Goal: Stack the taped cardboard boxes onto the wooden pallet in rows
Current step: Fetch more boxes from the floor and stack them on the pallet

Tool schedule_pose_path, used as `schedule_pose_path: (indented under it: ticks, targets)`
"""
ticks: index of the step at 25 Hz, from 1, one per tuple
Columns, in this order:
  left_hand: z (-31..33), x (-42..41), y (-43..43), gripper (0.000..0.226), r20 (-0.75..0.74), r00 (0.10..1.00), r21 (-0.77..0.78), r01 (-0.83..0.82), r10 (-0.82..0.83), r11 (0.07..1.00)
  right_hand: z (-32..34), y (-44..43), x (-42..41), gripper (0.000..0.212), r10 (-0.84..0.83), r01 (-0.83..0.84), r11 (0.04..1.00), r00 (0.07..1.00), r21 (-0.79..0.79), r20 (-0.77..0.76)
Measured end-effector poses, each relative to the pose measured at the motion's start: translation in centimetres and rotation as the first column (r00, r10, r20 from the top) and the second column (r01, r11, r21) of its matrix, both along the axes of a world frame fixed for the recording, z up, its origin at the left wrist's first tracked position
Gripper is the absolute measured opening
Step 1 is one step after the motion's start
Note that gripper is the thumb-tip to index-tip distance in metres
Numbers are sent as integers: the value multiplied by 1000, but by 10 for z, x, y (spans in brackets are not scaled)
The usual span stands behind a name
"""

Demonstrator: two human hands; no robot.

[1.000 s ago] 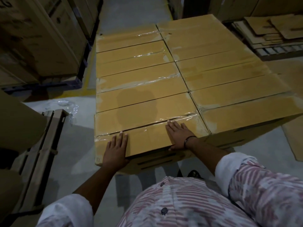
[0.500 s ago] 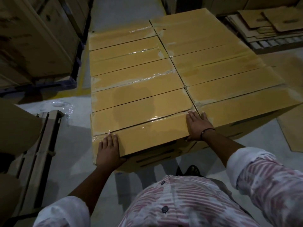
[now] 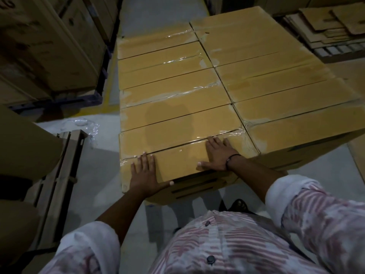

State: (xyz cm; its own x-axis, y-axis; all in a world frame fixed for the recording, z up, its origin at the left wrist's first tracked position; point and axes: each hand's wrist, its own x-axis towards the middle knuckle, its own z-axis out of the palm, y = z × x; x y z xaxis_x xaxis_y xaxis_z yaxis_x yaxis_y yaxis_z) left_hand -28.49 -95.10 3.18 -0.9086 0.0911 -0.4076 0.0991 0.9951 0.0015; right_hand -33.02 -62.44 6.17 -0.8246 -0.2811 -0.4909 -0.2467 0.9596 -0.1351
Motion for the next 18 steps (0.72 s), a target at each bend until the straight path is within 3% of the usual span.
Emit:
schedule_pose_path:
  ticks: [3,7,14,18]
  targets:
    - [4,-20,17,151,57,993,20,106,-107,994,-4,-49,-10,113,90,-90,996,996,-11,-5]
    - [1,-17,18,152,65,994,20,84,-85,996,-10,-62,-9,110,129,-129,991,992,17,7]
    - [2,1,-31,148,-18,996,54,-87,89,995,-13,62,-20,105,-120,123,982,992,140,-36]
    - [4,0,-35,143,-12,989,16,-147,147,989,-10,93,-26,105,-140,144,964,990,223,-34]
